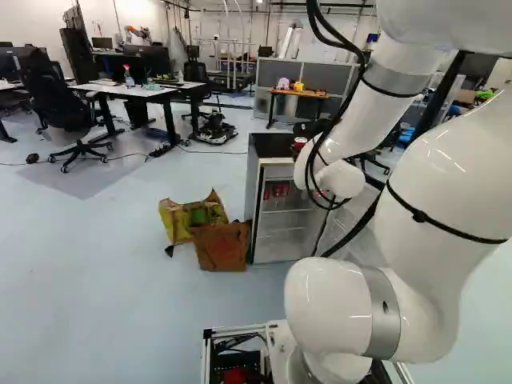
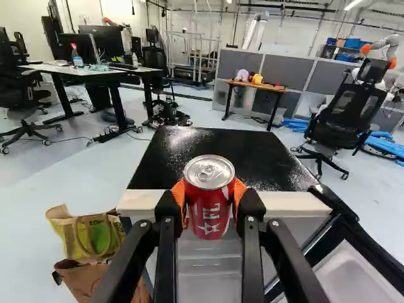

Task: Grab a drink from the fridge

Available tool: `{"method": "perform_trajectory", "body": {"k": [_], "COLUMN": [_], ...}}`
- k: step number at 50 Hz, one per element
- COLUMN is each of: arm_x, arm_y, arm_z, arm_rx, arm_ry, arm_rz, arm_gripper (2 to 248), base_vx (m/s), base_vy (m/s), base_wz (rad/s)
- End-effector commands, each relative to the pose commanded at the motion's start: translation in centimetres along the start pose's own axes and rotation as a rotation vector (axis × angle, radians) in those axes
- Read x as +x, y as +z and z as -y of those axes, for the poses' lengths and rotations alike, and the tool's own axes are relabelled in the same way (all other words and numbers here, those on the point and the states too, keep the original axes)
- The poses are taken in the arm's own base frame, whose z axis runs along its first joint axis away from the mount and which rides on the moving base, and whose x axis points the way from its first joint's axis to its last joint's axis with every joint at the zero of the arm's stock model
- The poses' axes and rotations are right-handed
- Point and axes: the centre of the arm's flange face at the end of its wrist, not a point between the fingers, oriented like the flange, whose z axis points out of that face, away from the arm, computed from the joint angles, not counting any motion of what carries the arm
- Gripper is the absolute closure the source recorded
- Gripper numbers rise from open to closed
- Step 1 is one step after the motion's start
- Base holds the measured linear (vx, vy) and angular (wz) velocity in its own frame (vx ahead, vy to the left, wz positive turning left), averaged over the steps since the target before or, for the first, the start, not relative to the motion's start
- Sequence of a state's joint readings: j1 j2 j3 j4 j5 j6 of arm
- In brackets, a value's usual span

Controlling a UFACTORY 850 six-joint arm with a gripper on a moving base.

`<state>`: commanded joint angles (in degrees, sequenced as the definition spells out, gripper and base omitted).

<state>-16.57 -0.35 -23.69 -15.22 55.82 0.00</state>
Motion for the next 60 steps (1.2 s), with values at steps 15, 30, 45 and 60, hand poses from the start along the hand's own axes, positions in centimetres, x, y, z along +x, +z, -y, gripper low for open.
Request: {"method": "perform_trajectory", "body": {"k": [15, 30, 45, 60], "arm_x": [0.4, 0.8, 1.0, 1.1], "arm_y": [2.1, 4.3, 6.8, 9.4], "arm_z": [-0.1, -0.2, -0.4, -0.7], "arm_rx": [0.009, 0.018, 0.015, 0.0], "arm_ry": [-0.002, -0.005, 0.0, 0.014], "arm_rz": [-0.003, -0.006, 0.008, 0.032], "arm_gripper": [155, 155, 155, 155], "base_vx": [0.0, 0.0, 0.0, 0.0], "base_vy": [0.0, 0.0, 0.0, 0.0], "base_wz": [0.0, 0.0, 0.0, 0.0]}}
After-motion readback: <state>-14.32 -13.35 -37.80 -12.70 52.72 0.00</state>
